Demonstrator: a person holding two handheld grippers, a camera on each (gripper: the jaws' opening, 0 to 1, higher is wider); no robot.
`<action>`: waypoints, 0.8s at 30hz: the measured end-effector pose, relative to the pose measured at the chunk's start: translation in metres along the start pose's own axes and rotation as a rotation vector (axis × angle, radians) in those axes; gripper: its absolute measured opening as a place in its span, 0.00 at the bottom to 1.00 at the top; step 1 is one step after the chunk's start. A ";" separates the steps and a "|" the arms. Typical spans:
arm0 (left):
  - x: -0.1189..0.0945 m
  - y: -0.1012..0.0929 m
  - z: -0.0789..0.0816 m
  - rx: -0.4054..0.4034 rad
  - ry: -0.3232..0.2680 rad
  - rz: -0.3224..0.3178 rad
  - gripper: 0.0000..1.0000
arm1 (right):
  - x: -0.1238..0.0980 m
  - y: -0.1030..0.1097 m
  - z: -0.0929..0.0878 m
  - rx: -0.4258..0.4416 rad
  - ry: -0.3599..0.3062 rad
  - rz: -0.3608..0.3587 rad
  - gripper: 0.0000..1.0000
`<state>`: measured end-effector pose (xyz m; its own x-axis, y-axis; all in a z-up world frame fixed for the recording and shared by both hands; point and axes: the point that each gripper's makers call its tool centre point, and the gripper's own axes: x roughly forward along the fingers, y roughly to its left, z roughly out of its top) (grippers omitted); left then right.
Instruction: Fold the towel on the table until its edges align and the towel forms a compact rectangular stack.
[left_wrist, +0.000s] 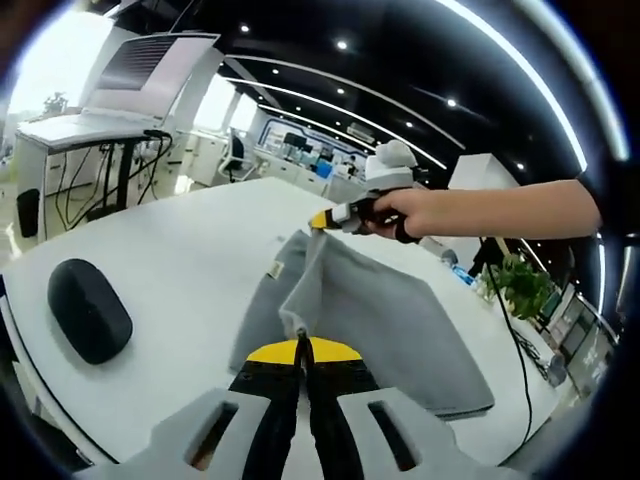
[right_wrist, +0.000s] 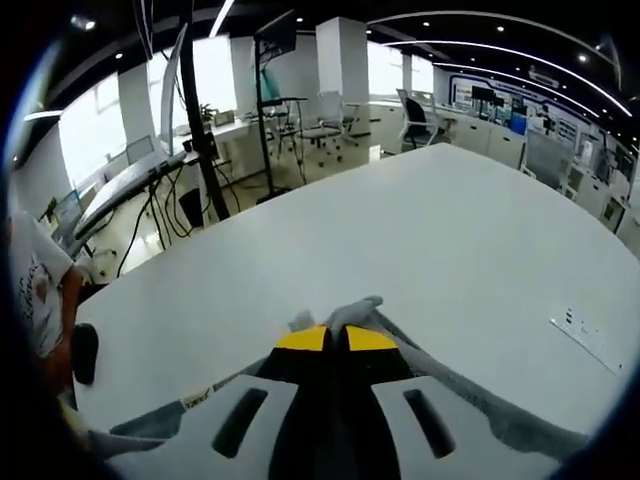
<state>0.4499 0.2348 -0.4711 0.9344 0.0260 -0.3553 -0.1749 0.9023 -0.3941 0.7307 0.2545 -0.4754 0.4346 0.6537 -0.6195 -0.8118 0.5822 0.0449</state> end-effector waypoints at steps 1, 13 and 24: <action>0.001 0.001 -0.001 -0.005 0.005 0.003 0.02 | 0.001 0.001 -0.001 0.004 0.003 0.001 0.03; -0.001 0.013 -0.010 -0.027 0.033 0.029 0.02 | 0.002 0.008 0.001 -0.020 -0.016 0.019 0.11; -0.009 0.031 -0.009 0.000 0.023 0.126 0.18 | -0.005 -0.001 0.000 -0.021 -0.011 0.011 0.12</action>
<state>0.4333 0.2584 -0.4880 0.8976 0.1288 -0.4215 -0.2902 0.8926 -0.3452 0.7296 0.2507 -0.4729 0.4303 0.6654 -0.6100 -0.8243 0.5651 0.0349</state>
